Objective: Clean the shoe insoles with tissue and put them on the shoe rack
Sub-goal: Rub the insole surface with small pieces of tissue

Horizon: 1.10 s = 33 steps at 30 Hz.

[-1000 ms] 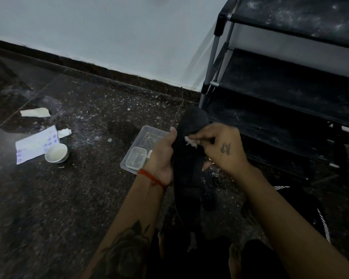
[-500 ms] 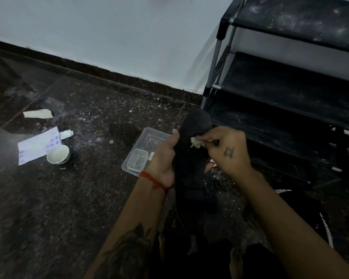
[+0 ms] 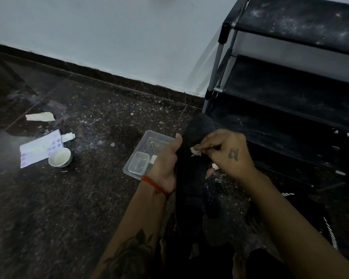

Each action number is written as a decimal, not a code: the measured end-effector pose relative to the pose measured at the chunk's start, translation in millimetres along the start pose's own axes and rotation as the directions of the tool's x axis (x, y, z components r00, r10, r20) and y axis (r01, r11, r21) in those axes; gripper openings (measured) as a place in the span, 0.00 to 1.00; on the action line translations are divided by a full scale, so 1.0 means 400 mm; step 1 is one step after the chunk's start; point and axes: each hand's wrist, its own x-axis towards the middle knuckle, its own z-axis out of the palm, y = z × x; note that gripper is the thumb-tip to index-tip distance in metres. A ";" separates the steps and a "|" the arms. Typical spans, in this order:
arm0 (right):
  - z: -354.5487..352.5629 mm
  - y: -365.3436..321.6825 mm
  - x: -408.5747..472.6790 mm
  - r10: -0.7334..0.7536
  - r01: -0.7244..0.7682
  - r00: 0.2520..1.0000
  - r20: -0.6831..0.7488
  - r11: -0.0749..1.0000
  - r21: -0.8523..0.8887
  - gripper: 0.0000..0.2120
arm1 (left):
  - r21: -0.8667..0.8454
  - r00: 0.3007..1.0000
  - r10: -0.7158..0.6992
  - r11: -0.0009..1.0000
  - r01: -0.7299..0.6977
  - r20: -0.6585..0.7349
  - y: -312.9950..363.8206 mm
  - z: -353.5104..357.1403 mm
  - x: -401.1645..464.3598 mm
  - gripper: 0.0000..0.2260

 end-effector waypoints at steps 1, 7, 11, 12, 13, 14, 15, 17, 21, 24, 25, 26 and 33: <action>-0.004 0.009 0.001 0.033 -0.036 0.997 -0.077 0.999 -0.031 0.14 | -0.006 0.999 -0.047 0.999 0.047 -0.016 0.002 -0.004 0.005 0.25; 0.023 0.013 0.005 0.077 -0.098 0.954 -0.290 0.993 -0.061 0.12 | 0.009 0.996 -0.087 0.996 0.086 0.036 -0.005 -0.005 0.007 0.24; 0.025 -0.014 -0.002 -0.004 0.013 0.990 -0.141 0.998 0.060 0.10 | -0.006 0.995 -0.087 0.996 0.088 0.038 0.005 -0.017 0.007 0.24; 0.018 -0.015 -0.003 -0.025 0.032 0.996 -0.080 0.996 0.081 0.11 | -0.010 0.996 -0.082 0.997 0.082 0.037 0.005 -0.017 0.007 0.24; 0.010 -0.013 -0.003 -0.042 0.044 0.999 -0.019 0.996 0.077 0.12 | -0.018 0.996 -0.079 0.997 0.080 0.040 0.005 -0.017 0.009 0.24; 0.003 -0.009 -0.002 -0.041 0.039 0.999 0.025 0.998 0.058 0.14 | -0.025 0.996 -0.077 0.997 0.078 0.040 0.006 -0.017 0.010 0.24; -0.002 -0.002 0.000 -0.016 0.015 0.999 0.032 0.999 0.040 0.15 | -0.030 0.996 -0.078 0.996 0.079 0.039 0.006 -0.015 0.009 0.24; -0.009 0.015 0.002 0.071 -0.070 0.994 -0.079 0.997 0.016 0.16 | -0.030 0.995 -0.087 0.996 0.088 0.042 0.005 -0.014 0.010 0.25; 0.003 0.019 0.007 0.164 -0.166 0.942 -0.293 0.986 0.019 0.12 | 0.015 0.993 -0.105 0.994 0.104 0.061 0.002 -0.011 0.007 0.27; 0.029 -0.006 0.008 0.081 -0.080 0.960 -0.266 0.997 0.013 0.13 | -0.002 0.992 -0.107 0.994 0.107 0.061 0.004 -0.010 0.005 0.24; 0.033 -0.014 0.006 0.046 -0.043 0.969 -0.241 0.999 0.020 0.13 | -0.012 0.993 -0.106 0.994 0.107 0.059 0.004 -0.012 0.006 0.23; 0.034 -0.021 0.002 0.013 -0.006 0.979 -0.203 0.999 0.034 0.12 | -0.020 0.993 -0.106 0.994 0.107 0.058 0.004 -0.013 0.005 0.23; -0.022 -0.009 -0.004 0.067 -0.072 0.993 0.095 0.996 0.057 0.15 | 0.009 0.995 -0.087 0.996 0.087 0.040 0.007 -0.009 0.005 0.26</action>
